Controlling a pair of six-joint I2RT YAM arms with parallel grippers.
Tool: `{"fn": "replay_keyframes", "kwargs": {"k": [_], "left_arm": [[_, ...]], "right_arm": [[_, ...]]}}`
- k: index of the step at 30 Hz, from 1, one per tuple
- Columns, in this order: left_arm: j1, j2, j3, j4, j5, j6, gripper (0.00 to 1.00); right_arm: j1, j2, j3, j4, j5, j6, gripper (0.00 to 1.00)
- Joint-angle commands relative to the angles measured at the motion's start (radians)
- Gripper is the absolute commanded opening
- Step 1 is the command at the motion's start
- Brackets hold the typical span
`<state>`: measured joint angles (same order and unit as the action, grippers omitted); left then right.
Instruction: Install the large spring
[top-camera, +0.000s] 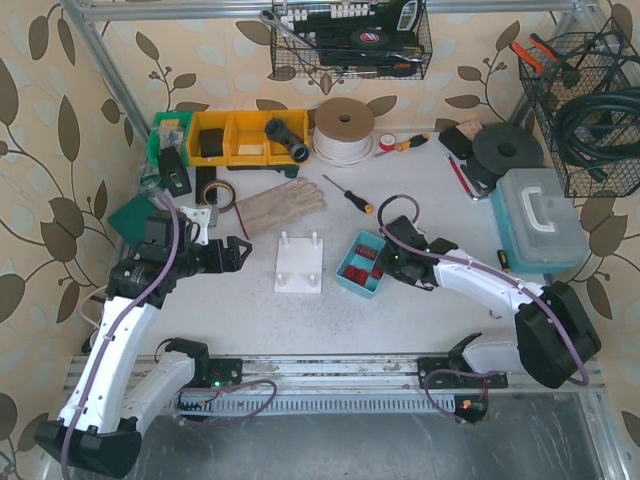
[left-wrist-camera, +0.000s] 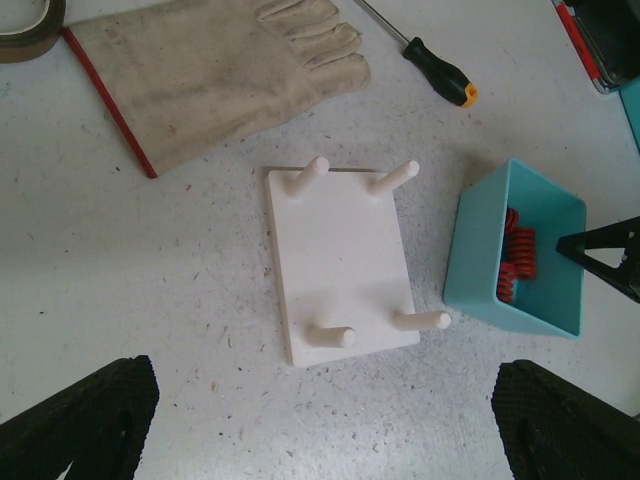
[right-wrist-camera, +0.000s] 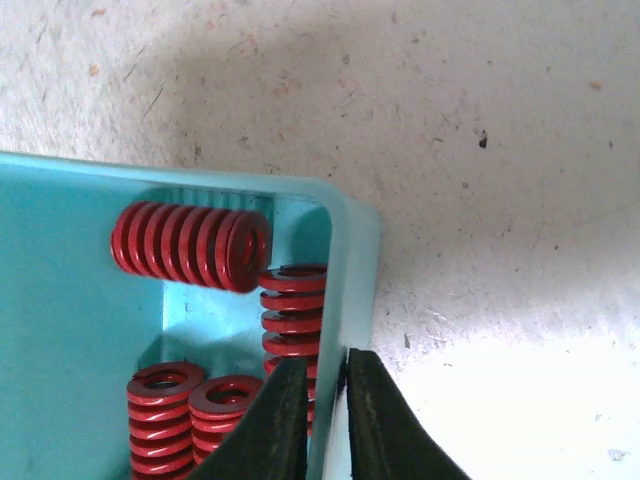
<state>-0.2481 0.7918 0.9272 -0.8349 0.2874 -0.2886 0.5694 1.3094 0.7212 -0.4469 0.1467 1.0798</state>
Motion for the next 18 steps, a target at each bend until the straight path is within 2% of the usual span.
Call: {"fn": "replay_keyframes", "kwargs": {"k": [1,5,13,18], "left_arm": [[0.009,-0.003,-0.001,0.020,-0.014,0.005,0.94],[0.010,0.001,0.000,0.016,-0.015,0.005,0.93],[0.010,-0.005,-0.001,0.015,-0.020,0.005,0.93],[0.010,0.004,-0.001,0.014,-0.020,0.004,0.93]], "right_arm": [[0.004,-0.014,0.048,-0.092,0.040,-0.092,0.12],[-0.008,-0.001,0.094,-0.149,0.052,-0.189,0.00],[-0.058,0.098,0.190,-0.217,-0.046,-0.488,0.00],[-0.058,0.137,0.203,-0.194,-0.135,-0.581,0.00]]}}
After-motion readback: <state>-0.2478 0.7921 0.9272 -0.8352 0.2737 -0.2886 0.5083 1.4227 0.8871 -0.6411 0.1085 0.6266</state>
